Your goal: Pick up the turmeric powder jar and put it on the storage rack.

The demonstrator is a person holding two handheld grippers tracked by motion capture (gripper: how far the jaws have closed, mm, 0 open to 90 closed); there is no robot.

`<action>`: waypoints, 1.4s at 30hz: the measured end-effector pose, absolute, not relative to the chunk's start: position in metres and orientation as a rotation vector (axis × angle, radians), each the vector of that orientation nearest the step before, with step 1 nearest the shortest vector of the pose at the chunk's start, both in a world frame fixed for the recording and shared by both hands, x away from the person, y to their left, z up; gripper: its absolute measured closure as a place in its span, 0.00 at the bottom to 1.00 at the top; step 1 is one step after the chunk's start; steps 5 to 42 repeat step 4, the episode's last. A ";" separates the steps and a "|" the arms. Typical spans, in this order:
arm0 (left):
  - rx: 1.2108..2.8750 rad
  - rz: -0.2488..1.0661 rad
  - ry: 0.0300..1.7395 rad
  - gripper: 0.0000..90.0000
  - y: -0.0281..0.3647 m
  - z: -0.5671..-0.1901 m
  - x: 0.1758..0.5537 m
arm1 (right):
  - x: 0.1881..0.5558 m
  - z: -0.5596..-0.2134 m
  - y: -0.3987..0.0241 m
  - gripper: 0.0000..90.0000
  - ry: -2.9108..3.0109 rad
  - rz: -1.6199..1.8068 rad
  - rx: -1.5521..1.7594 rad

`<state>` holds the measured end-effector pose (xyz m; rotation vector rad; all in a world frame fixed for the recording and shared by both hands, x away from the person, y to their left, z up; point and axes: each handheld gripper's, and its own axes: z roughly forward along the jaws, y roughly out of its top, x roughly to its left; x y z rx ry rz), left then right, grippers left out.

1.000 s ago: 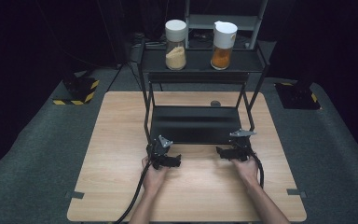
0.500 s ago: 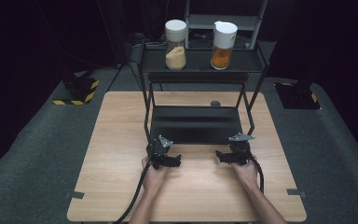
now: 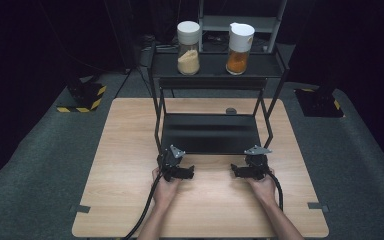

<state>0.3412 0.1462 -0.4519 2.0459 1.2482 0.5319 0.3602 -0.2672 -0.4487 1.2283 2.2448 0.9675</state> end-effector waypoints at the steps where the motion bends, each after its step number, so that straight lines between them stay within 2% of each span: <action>1: 2.045 0.532 1.249 0.04 0.146 -0.452 0.341 | 0.360 -0.449 -0.267 0.09 2.245 0.968 1.228; 42: 2.046 0.532 1.248 0.04 0.146 -0.452 0.341 | 0.361 -0.449 -0.267 0.09 2.248 0.968 1.225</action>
